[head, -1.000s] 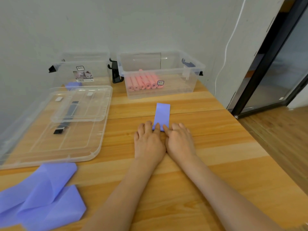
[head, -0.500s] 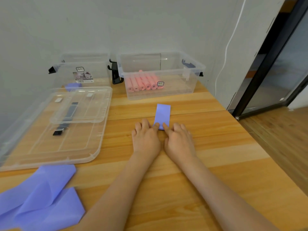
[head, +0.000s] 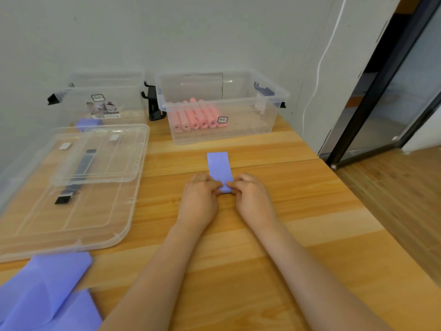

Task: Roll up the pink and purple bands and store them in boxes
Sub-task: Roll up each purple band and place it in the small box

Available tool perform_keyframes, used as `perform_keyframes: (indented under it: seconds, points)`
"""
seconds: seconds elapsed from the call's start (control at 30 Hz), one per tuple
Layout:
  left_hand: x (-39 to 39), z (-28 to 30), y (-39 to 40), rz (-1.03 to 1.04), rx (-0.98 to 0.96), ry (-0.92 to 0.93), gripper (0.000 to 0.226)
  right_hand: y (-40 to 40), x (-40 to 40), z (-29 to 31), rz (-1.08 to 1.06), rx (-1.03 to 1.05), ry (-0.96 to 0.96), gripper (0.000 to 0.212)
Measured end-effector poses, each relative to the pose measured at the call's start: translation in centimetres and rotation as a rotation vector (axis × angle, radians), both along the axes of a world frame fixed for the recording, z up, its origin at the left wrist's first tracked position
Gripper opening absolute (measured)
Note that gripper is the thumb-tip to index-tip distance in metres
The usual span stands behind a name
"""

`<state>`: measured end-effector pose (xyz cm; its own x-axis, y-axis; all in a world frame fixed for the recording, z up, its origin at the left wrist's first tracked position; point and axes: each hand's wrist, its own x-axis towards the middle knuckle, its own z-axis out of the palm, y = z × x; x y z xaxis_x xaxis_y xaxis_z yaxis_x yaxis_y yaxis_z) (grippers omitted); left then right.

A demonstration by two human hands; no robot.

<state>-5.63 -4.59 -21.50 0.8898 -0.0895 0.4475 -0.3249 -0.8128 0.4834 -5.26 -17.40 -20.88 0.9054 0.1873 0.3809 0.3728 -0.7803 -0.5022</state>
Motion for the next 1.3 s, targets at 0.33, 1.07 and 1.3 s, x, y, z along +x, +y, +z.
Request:
perform_keyframes:
  seconds: [0.33,1.07,1.3]
  points:
    - [-0.1,0.7,-0.2,0.119,-0.205,0.097,0.011,-0.5,1.1,-0.2,-0.044,0.11,0.05,0.01]
    - [-0.4,0.6,0.1,0.133,-0.18,0.101,0.024,-0.7,1.4,-0.5,-0.027,0.219,0.067,0.014]
    - [-0.4,0.7,0.0,0.18,-0.215,0.103,0.026,-0.7,1.3,-0.2,-0.029,0.238,0.1,0.024]
